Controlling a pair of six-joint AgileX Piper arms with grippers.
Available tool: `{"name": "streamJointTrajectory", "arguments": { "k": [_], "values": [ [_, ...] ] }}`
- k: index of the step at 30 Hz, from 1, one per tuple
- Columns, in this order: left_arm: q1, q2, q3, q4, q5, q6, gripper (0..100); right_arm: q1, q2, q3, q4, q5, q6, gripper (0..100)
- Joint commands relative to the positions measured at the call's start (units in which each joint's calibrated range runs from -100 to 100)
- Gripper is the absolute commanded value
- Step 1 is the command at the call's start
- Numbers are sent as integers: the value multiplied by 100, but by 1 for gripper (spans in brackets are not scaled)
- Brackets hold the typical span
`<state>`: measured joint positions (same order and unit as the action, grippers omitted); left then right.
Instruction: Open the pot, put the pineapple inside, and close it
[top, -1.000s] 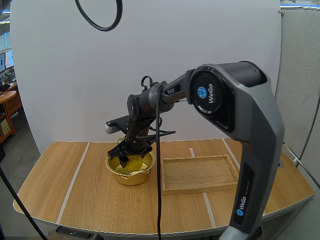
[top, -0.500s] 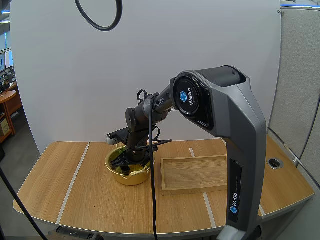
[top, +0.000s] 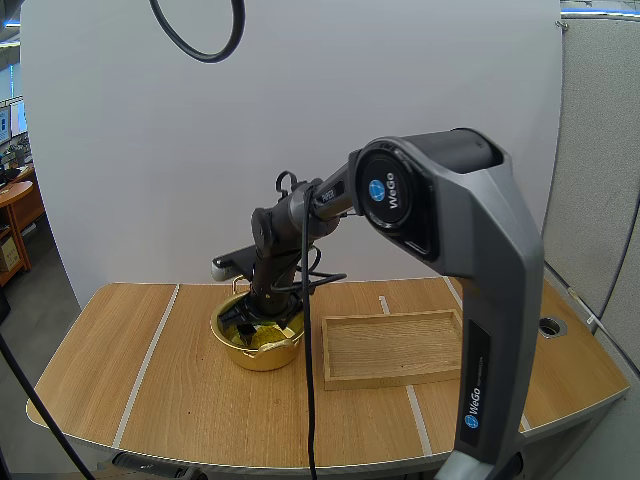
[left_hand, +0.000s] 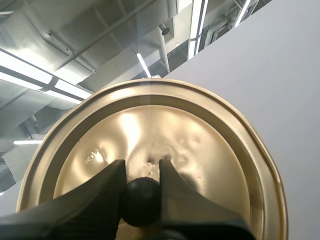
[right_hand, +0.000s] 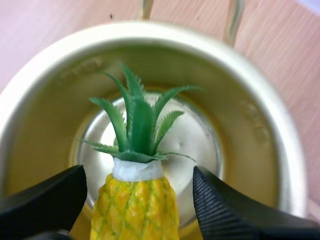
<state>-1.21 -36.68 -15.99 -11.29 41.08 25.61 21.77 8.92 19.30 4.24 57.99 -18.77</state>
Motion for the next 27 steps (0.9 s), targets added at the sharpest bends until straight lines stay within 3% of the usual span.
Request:
{"name": "streamJointTrajectory", "arguments": {
  "k": [1, 13, 27],
  "values": [
    [7, -40, -46, -4, -260, -54, 0, 0, -464, -42, 14, 107, 34, 100],
    [7, -40, -46, -4, -260, -54, 0, 0, -2643, 89, 14, 1089, 90, 100],
    [7, -40, -46, -4, -260, -54, 0, 0, -5647, 1867, -82, 1537, 90, 100]
  ]
}}
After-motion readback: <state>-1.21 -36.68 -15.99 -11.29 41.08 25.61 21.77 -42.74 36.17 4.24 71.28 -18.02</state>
